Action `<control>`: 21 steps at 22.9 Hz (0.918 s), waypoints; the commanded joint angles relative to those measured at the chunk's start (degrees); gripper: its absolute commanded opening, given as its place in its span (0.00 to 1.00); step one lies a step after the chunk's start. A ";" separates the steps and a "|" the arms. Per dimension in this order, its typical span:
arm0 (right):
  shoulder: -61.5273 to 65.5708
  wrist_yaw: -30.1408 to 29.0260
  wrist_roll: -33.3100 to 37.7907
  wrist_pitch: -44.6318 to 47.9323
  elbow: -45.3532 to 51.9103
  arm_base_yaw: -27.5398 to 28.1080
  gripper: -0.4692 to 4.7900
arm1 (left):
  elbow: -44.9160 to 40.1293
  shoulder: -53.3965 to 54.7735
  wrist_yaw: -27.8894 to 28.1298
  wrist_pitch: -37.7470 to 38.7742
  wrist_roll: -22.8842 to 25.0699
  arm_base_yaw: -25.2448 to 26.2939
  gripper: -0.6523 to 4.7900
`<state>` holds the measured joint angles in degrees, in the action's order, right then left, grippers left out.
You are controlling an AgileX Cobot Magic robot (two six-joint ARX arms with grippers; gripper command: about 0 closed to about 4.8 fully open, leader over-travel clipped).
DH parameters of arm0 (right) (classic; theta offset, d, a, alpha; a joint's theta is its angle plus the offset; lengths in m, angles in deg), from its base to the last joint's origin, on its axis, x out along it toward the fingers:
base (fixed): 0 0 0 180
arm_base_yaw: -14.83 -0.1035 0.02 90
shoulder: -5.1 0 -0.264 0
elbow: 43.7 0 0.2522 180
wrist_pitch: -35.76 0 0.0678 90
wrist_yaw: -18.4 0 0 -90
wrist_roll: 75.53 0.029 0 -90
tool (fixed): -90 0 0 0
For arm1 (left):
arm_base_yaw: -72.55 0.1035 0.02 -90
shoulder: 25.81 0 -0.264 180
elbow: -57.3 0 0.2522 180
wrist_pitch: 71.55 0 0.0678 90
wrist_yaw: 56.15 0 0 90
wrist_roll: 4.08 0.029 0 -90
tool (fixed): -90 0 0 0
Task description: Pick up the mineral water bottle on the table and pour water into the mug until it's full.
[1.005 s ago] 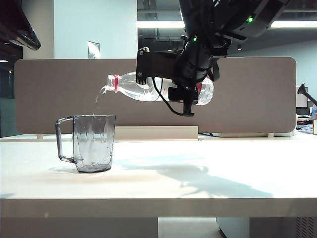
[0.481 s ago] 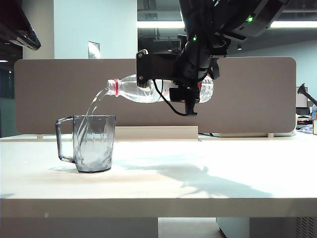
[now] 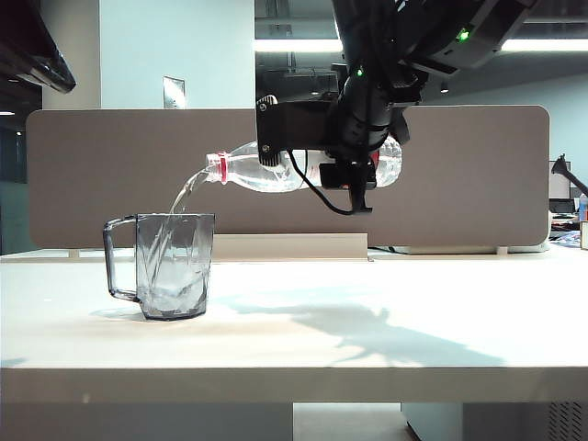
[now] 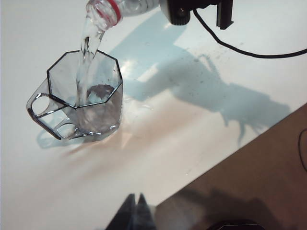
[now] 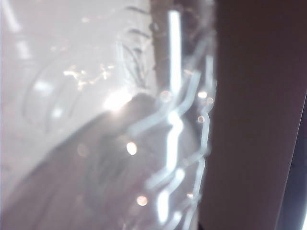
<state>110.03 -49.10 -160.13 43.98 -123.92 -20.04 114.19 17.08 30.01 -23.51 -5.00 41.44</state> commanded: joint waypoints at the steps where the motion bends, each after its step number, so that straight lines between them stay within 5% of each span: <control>1: -0.85 1.75 -1.36 3.50 -0.92 -0.11 0.46 | 0.31 -0.11 0.00 -0.52 0.26 -0.07 0.11; 21: -0.87 3.19 -5.90 3.54 -0.92 -0.13 0.46 | 0.31 -0.11 0.00 -0.52 0.26 -0.07 0.11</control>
<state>110.00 -46.44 -166.25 44.87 -124.23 -20.04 114.19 17.08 30.03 -23.51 -5.00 41.44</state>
